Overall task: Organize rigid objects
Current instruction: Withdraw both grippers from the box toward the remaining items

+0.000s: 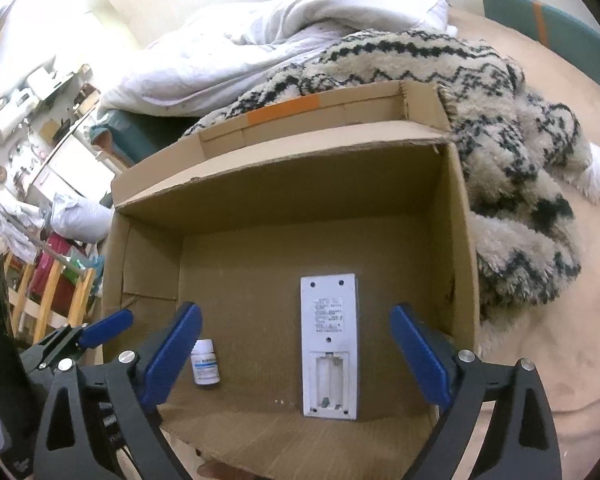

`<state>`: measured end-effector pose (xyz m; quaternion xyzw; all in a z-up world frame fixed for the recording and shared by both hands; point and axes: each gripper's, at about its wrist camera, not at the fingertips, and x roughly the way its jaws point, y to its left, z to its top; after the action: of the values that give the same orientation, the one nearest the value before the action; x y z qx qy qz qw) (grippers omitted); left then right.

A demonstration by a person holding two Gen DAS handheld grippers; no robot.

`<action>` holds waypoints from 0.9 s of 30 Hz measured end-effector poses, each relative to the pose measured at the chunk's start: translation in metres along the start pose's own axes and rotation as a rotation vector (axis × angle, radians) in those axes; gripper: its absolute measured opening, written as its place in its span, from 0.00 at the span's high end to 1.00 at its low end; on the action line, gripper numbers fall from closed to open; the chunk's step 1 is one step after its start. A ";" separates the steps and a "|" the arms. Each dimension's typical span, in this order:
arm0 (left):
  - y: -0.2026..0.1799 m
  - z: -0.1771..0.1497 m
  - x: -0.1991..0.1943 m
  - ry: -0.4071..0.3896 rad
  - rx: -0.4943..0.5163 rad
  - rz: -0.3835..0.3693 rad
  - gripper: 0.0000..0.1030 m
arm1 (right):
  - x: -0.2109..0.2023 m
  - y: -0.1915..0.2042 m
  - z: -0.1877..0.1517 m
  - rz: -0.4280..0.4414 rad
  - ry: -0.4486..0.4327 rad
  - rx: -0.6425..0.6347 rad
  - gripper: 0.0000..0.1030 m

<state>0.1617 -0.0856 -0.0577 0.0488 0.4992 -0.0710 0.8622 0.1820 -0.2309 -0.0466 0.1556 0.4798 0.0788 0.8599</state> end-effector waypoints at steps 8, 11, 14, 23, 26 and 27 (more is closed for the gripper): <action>0.017 0.001 -0.021 -0.021 -0.058 0.023 0.34 | -0.025 -0.006 -0.004 -0.005 -0.049 0.032 0.02; 0.023 -0.005 -0.027 -0.013 -0.072 0.028 0.34 | -0.037 -0.008 -0.007 0.004 -0.084 0.036 0.02; 0.027 -0.013 -0.035 -0.020 -0.072 0.043 0.34 | -0.045 -0.015 -0.014 0.008 -0.093 0.084 0.02; 0.032 -0.031 -0.061 -0.060 -0.078 0.074 0.34 | -0.069 -0.015 -0.037 -0.014 -0.119 0.083 0.02; 0.032 -0.041 -0.066 -0.054 -0.080 0.053 0.34 | -0.079 -0.012 -0.051 -0.037 -0.157 0.064 0.02; 0.032 -0.045 -0.067 -0.050 -0.083 0.045 0.34 | -0.082 -0.010 -0.055 -0.040 -0.164 0.053 0.02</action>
<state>0.0961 -0.0425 -0.0214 0.0225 0.4788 -0.0321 0.8770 0.0922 -0.2530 -0.0115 0.1747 0.4128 0.0358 0.8932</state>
